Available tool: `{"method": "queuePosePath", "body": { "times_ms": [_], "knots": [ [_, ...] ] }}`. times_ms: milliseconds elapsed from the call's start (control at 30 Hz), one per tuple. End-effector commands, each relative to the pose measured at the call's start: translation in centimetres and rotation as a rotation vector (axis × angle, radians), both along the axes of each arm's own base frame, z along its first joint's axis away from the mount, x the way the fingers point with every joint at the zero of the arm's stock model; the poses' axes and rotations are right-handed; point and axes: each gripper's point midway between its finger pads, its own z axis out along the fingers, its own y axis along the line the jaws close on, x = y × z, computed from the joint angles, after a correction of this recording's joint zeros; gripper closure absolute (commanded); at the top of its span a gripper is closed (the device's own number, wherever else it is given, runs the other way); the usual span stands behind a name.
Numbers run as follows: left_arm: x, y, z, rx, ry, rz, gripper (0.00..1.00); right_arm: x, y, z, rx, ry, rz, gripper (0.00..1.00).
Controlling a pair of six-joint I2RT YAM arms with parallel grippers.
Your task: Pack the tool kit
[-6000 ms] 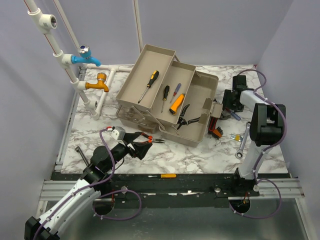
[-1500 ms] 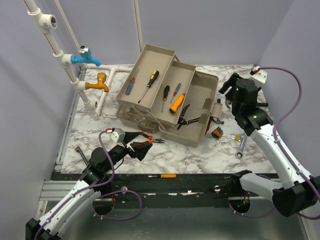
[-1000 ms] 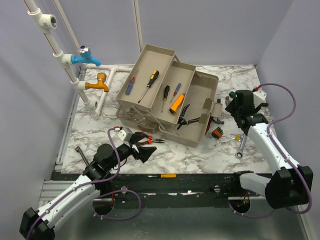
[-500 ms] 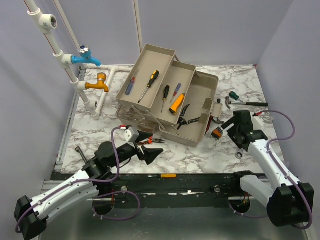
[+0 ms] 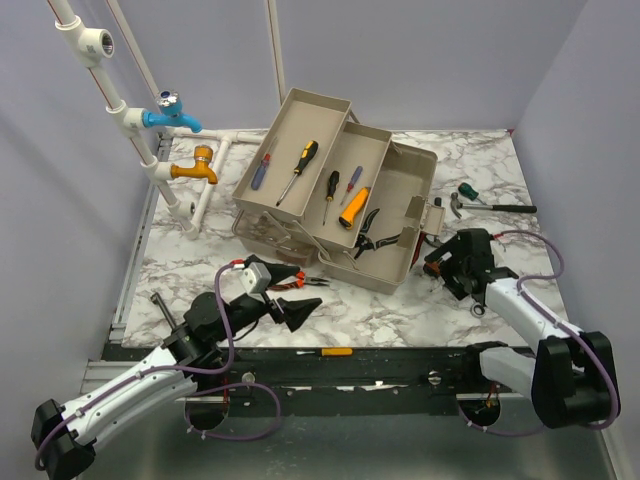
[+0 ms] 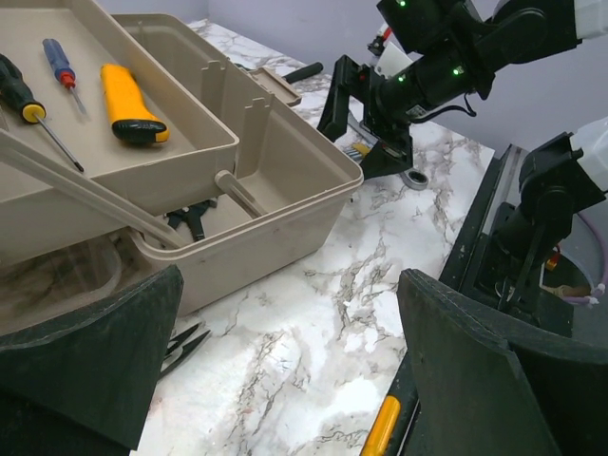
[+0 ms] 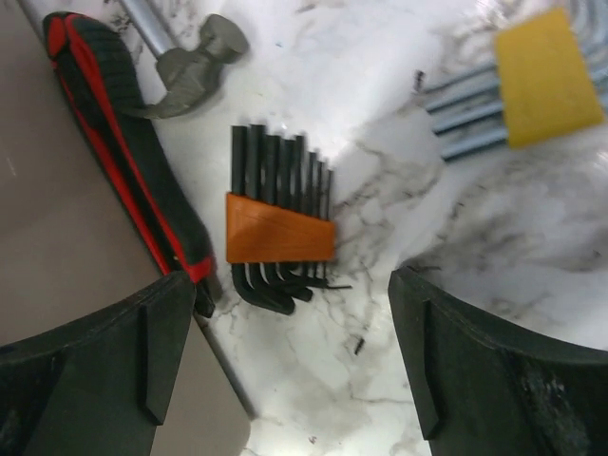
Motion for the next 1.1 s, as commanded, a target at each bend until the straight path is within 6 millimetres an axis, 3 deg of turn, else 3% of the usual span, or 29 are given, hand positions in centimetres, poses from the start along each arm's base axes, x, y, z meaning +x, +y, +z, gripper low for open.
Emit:
{"method": "queuePosePath", "body": {
  "times_ms": [0,367,800,1067],
  "knots": [
    [0.3,0.2,0.1,-0.013,-0.029,0.023,0.01,2.6,0.5,0.8,-0.044,-0.058,0.106,0.10],
    [0.5,0.4,-0.1,-0.009,-0.032,0.036,0.01,2.0,-2.8,-0.5,-0.231,0.100,0.063,0.12],
    [0.5,0.5,-0.4,-0.010,-0.026,0.043,0.01,2.0,-3.9,1.5,-0.419,0.105,-0.017,0.12],
    [0.5,0.6,-0.4,-0.011,-0.028,0.047,0.01,3.1,-3.4,0.9,-0.504,0.133,0.021,0.13]
  ]
}}
